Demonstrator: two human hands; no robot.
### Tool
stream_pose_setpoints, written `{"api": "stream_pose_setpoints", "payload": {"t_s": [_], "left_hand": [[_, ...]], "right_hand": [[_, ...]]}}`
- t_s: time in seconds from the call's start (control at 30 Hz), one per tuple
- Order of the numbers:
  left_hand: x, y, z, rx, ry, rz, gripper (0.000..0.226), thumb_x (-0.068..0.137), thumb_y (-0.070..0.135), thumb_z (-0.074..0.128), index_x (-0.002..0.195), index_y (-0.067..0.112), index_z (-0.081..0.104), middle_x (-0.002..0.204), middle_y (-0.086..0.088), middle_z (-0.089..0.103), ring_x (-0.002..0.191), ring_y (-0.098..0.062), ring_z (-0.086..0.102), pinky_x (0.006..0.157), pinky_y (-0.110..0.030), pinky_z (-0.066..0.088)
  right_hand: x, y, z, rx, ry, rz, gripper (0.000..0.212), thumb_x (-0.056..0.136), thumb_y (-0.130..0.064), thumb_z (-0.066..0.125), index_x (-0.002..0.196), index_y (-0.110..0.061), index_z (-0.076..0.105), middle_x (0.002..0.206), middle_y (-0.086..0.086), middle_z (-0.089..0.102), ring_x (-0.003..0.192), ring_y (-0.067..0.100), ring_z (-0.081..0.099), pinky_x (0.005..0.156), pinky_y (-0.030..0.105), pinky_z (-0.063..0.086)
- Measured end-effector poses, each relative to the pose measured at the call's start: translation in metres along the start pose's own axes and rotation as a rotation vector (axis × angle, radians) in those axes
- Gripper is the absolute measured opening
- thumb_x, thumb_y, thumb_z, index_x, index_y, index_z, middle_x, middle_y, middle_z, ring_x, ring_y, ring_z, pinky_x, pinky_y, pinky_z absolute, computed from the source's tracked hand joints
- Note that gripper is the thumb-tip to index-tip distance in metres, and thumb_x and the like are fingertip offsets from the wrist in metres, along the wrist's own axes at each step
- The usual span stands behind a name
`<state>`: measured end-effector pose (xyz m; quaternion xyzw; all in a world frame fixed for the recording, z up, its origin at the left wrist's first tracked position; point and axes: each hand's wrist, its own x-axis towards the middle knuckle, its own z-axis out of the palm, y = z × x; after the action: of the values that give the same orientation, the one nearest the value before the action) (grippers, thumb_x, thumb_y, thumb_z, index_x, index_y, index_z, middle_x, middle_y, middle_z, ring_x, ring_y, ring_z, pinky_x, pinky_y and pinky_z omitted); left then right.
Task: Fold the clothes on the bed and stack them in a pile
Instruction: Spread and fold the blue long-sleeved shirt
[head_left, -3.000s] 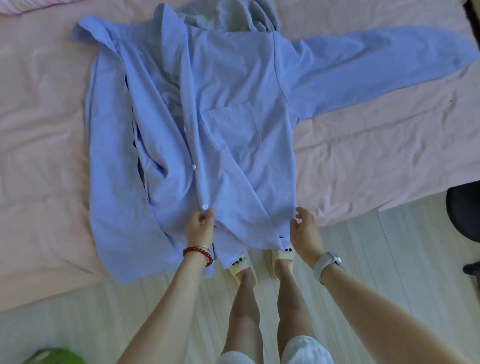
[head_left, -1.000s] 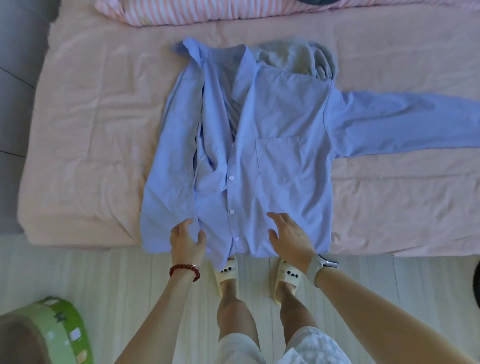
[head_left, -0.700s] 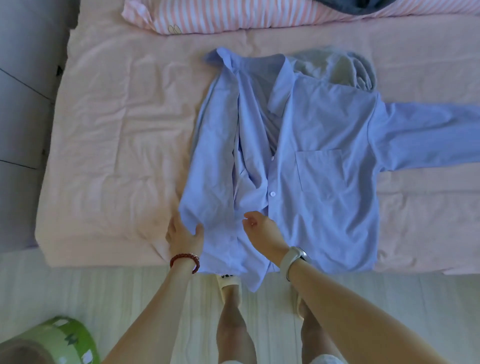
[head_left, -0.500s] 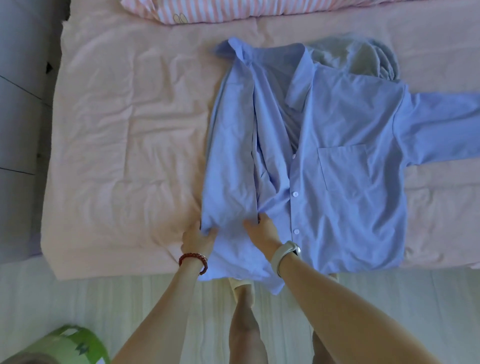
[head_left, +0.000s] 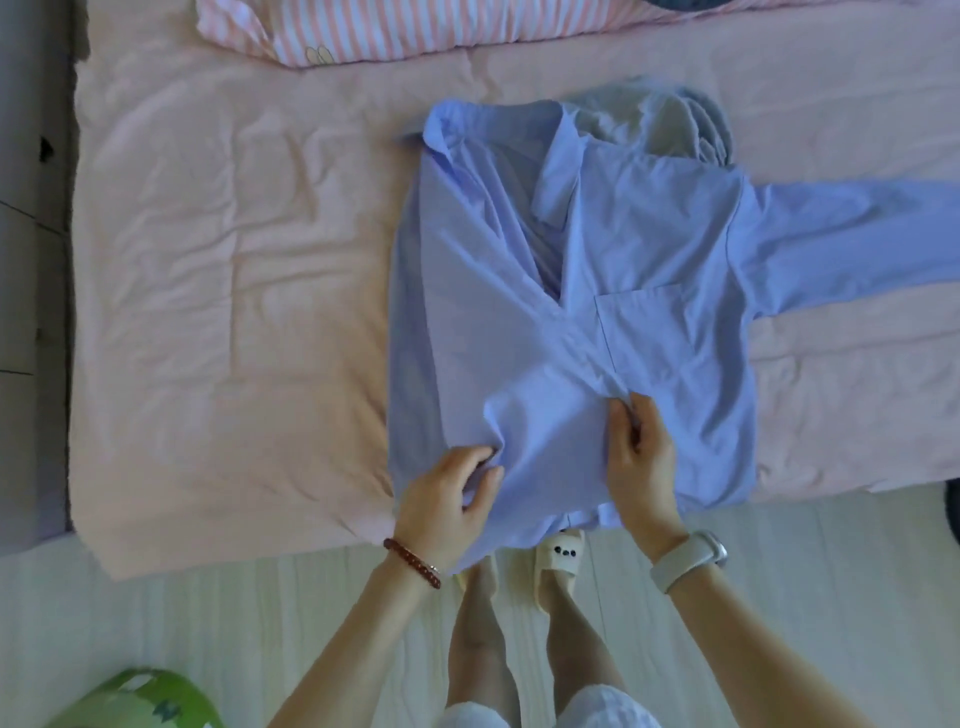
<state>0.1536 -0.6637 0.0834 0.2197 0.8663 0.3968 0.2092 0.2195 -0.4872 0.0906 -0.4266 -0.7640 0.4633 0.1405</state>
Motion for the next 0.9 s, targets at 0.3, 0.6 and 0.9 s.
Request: {"api": "stream_pose_setpoints", "payload": {"t_s": [0.3,0.6,0.9], "left_hand": [[0.030,-0.028,0.080,-0.119,0.251,-0.706,0.038,0.087,0.014,0.060,0.119,-0.004,0.051,0.118,-0.023,0.050,0.111,-0.033,0.047,0.087,-0.033,0.037],[0.023,-0.023,0.115,-0.296,0.353,-0.845,0.054,0.072,0.040,0.074,0.105,0.003,0.054,0.107,-0.013,0.059,0.098,-0.028,0.056,0.086,-0.039,0.047],[0.017,-0.024,0.100,-0.247,0.629,-0.763,0.011,0.092,0.009,0.050,0.089,-0.001,0.053,0.069,-0.010,0.044,0.074,-0.021,0.041,0.061,-0.027,0.034]], "right_hand": [[0.058,0.138,-0.075,-0.360,-0.210,0.541,0.044,0.092,-0.012,0.050,0.135,-0.007,0.041,0.120,0.017,0.059,0.110,0.033,0.054,0.089,0.032,0.037],[0.059,0.163,-0.067,-0.325,-0.265,0.483,0.042,0.090,-0.010,0.051,0.132,-0.005,0.044,0.125,0.018,0.051,0.117,0.034,0.047,0.096,0.035,0.035],[0.041,0.163,-0.072,-0.416,-0.380,0.405,0.027,0.093,-0.016,0.044,0.067,-0.011,0.038,0.061,0.003,0.042,0.070,0.027,0.041,0.056,0.032,0.027]]}}
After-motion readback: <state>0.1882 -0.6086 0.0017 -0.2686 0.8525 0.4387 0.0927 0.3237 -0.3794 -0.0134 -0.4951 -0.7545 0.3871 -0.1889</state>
